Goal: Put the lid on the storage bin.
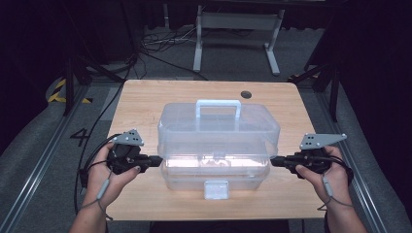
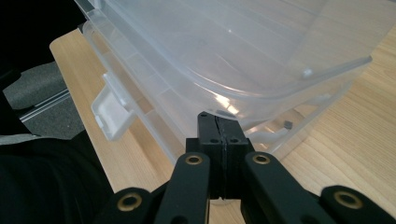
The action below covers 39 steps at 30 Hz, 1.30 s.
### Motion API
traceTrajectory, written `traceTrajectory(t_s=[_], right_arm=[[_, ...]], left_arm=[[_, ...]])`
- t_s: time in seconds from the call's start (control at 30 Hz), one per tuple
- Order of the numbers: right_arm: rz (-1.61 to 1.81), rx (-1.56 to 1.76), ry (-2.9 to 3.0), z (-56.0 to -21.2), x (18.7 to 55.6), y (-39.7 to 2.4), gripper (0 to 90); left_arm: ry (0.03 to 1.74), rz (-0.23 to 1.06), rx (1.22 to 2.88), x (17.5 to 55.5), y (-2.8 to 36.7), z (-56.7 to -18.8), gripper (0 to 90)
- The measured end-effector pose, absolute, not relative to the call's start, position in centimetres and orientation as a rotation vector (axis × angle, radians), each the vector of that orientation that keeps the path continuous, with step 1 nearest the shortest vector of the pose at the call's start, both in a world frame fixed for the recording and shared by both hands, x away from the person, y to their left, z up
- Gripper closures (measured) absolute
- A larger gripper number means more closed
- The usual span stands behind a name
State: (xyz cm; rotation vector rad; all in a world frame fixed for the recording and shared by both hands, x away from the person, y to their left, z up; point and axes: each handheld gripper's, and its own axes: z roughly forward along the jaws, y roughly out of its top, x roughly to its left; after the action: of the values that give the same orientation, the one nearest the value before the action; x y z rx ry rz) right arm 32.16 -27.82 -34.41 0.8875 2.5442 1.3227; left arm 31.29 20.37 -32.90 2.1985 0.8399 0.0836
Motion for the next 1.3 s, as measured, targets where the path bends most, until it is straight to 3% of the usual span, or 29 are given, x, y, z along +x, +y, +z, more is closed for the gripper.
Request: traceTrajectory(t_s=[1.3], right_arm=[[1.034, 0.861, 2.744, -35.5, 32.3, -27.4, 90.0]], left_arm=[[0.858, 0.005, 2.388, 31.6, 19.8, -34.5, 89.8]])
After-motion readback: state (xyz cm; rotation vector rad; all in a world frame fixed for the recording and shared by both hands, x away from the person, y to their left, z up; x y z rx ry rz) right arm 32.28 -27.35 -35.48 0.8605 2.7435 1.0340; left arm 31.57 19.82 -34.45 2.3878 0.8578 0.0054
